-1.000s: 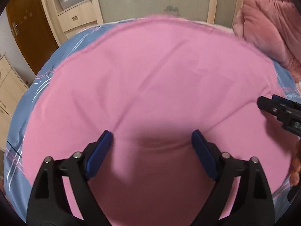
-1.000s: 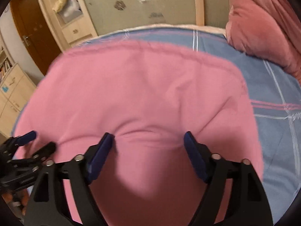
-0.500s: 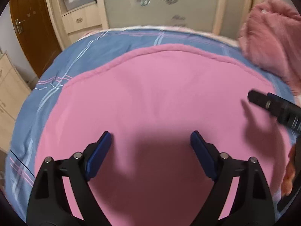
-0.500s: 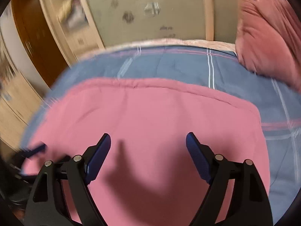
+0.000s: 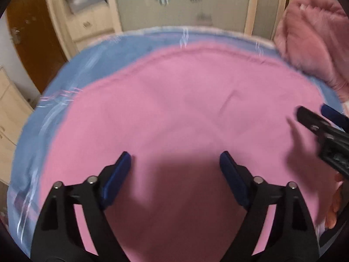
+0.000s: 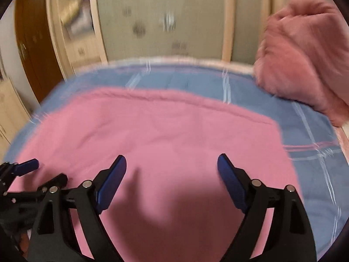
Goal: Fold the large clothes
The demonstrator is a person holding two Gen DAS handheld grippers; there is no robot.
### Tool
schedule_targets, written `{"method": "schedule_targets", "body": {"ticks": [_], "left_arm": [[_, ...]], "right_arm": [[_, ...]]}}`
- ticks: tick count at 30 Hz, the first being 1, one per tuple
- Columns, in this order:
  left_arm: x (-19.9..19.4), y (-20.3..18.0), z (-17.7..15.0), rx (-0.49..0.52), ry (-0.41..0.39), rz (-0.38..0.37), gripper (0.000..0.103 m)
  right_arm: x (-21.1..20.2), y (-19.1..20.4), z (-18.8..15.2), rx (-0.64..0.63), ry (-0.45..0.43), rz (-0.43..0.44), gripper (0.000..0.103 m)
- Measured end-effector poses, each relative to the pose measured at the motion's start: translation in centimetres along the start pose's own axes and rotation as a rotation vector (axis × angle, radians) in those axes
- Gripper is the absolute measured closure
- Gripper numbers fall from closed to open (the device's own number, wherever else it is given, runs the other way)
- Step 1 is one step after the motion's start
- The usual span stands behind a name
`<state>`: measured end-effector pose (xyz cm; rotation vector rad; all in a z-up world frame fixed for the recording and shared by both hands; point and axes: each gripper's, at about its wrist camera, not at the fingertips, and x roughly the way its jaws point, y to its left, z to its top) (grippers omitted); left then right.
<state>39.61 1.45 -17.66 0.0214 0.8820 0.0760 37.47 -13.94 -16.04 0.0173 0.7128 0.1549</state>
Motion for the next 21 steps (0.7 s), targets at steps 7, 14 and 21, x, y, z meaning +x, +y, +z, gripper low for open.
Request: {"method": "schedule_targets", "body": {"ticks": [7,14,21], "left_arm": [[-15.0,3.8,-9.4,-0.040,-0.267,-0.052,0.008],[-22.1,4.1,-15.3,-0.031,-0.276,-0.030,0.003],[-28.7,3.3,-16.3,-0.023,-0.276,-0.044,0.002]], "right_arm": [[-13.5,-0.6,-9.0,0.085,-0.108,-0.112,0.001],[-19.3,1.3,-13.7,0.097,-0.071,-0.129,0.001],[-25.8,3.1,-11.7,0.016,-0.122,-0.195,0.001]]}}
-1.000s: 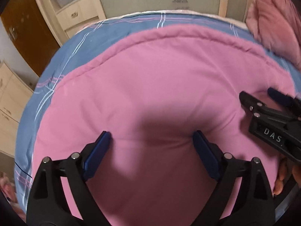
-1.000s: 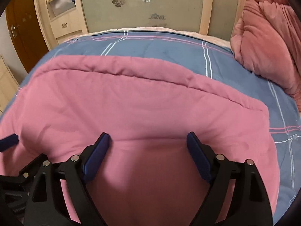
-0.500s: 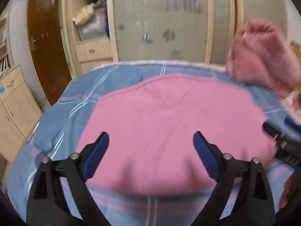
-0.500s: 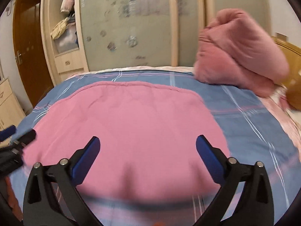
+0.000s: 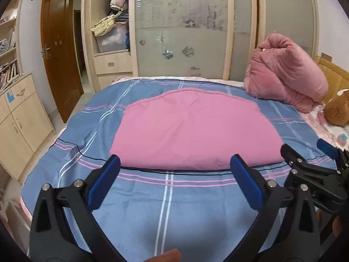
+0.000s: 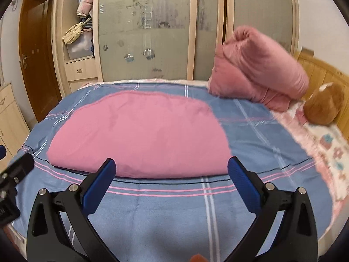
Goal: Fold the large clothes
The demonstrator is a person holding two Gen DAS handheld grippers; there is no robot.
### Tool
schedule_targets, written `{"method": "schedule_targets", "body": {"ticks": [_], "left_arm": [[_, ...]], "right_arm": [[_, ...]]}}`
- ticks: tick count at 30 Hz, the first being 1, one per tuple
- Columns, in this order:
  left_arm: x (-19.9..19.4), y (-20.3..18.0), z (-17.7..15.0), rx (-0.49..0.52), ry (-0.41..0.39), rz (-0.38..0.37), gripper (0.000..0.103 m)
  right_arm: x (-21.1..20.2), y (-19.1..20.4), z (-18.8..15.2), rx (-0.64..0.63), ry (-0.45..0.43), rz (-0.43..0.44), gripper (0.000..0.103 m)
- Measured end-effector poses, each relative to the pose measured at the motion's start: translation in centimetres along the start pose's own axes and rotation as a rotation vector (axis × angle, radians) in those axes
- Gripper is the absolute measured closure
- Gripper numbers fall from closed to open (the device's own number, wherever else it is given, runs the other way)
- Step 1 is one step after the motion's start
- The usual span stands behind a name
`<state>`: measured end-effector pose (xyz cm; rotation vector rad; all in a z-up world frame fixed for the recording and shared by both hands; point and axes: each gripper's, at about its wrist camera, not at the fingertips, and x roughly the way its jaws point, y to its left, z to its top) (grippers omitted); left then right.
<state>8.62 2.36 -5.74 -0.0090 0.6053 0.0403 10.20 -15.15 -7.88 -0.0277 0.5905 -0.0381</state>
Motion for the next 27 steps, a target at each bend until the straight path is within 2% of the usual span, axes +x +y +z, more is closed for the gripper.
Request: {"method": "schedule_targets", "body": {"ticks": [3,5,12,27], "left_arm": [[-1.4,-0.7,0.5,0.022,0.005,0.025,0.002],[-2.7,-1.3,0.6,0.045,-0.012,0.042,0.002],[-4.6,-1.8,1.5,0.052,-0.041,0.026,0.002],[-4.8,-2.0,1.4,0.055,-0.033,0.000,0.002]], "right_arm": [[-1.9,0.3,0.0,-0.021,-0.007,-0.032,0.001],[-2.6,-0.2,0.0,0.002,-0.005,-0.015,0.001],[-4.0,-0.7,0.0,0.024,0.008,-0.019,0.001],[-4.2,-0.4,-0.3,0.026,0.020,0.010,0.001]]}}
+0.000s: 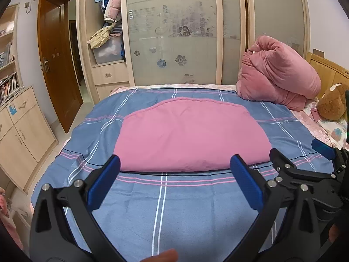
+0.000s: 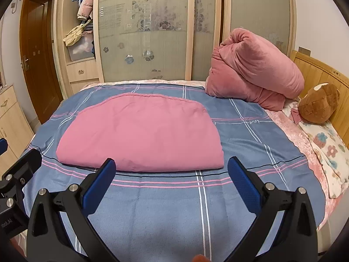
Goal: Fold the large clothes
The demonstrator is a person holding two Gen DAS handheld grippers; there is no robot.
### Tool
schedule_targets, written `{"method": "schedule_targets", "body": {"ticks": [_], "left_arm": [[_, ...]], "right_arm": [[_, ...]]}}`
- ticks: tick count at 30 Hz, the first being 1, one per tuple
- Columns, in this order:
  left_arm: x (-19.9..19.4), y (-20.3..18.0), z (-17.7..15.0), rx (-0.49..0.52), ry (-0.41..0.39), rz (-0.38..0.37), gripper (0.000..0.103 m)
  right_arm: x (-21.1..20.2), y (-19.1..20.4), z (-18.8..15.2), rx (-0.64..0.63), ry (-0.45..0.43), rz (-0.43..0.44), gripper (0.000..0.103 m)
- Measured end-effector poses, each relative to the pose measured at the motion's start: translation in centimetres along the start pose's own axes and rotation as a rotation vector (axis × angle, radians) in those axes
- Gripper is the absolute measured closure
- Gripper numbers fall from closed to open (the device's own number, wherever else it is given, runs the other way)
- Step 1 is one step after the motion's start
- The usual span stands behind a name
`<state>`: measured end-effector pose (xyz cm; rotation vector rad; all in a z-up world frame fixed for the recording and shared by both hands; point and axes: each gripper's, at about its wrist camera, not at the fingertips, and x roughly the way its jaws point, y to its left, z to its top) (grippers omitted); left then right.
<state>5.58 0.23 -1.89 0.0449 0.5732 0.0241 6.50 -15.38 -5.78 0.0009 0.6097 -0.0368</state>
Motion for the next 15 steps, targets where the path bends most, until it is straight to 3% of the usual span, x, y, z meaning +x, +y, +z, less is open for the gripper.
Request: {"method": "schedule_targets", "body": {"ticks": [15], "left_arm": [[-0.06,0.19,0.02,-0.010,0.002,-0.001,0.002]], "right_arm": [[-0.27,0.37,-0.14,-0.002,-0.003,0.000,0.001]]}}
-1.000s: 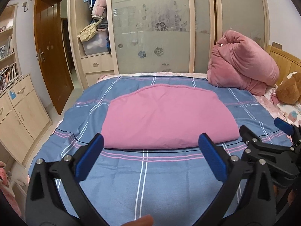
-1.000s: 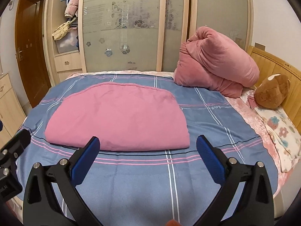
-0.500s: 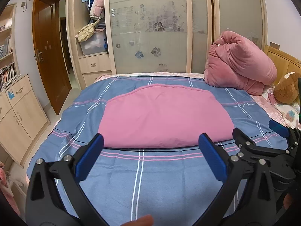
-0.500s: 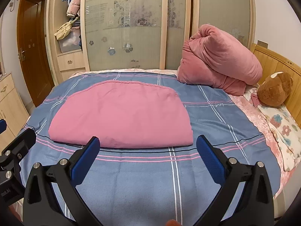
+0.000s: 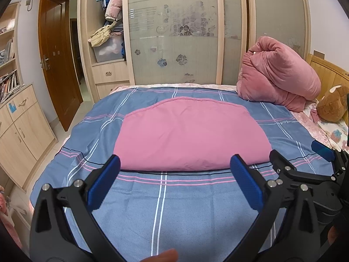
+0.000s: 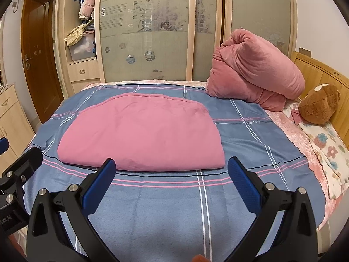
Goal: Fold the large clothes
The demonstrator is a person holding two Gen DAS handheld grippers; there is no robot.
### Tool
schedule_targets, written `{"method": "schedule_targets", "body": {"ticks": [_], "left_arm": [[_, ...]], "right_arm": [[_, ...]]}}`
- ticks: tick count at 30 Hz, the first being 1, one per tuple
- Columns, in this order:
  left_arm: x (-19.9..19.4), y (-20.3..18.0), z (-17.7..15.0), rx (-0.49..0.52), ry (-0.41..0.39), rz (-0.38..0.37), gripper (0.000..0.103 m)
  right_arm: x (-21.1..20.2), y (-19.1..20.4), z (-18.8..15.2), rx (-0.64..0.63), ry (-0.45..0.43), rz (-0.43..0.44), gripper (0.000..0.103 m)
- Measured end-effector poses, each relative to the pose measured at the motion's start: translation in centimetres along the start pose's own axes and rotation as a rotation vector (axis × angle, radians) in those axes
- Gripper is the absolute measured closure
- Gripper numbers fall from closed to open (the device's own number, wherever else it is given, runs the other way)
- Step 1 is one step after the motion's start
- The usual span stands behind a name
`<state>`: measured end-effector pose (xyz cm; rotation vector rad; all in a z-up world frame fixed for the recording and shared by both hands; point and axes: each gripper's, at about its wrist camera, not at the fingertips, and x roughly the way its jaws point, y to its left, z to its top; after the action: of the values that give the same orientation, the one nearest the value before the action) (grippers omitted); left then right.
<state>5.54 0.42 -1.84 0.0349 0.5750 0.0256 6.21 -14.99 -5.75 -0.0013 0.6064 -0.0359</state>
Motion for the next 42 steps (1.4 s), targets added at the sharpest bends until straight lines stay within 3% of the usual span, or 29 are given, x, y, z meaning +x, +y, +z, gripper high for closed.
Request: {"method": "schedule_targets", "body": {"ticks": [42], "left_arm": [[0.15,0.34,-0.56,-0.022,0.011,0.000,0.002]], "right_arm": [[0.25,0.09,-0.33,-0.010,0.009,0.011,0.001]]}}
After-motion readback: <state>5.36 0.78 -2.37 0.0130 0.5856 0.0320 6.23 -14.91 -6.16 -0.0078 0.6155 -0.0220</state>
